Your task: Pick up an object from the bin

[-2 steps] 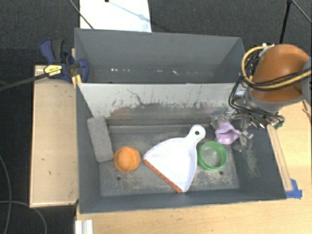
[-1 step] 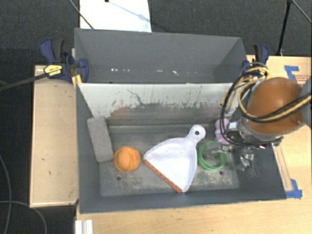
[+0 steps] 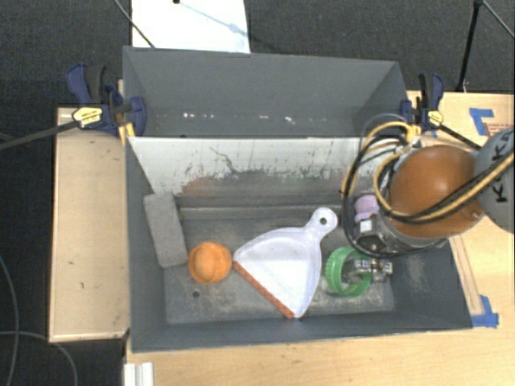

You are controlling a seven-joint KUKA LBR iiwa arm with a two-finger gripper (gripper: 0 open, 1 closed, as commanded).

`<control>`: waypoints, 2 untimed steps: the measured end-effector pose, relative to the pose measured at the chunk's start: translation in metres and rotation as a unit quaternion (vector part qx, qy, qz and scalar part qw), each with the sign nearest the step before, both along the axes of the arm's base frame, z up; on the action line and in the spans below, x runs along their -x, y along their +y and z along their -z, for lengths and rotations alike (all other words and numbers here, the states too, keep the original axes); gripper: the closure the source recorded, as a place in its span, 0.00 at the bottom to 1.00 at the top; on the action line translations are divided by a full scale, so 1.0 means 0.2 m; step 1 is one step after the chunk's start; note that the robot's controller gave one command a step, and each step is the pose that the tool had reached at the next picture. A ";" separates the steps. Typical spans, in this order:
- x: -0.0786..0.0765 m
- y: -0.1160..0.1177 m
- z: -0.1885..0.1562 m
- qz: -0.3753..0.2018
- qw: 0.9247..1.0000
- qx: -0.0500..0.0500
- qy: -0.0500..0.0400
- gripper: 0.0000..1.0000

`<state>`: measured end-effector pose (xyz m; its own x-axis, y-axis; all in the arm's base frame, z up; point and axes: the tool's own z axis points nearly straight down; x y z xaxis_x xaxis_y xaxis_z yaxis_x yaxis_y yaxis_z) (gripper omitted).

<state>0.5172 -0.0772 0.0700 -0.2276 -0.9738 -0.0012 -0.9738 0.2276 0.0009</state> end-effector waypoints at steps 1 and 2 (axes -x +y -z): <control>0.00 0.00 0.00 0.000 1.000 0.000 0.000 1.00; 0.00 0.00 -0.01 0.000 1.000 0.000 0.000 1.00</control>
Offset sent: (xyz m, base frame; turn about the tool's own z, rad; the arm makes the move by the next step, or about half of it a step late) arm 0.0001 0.0001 0.0110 0.0000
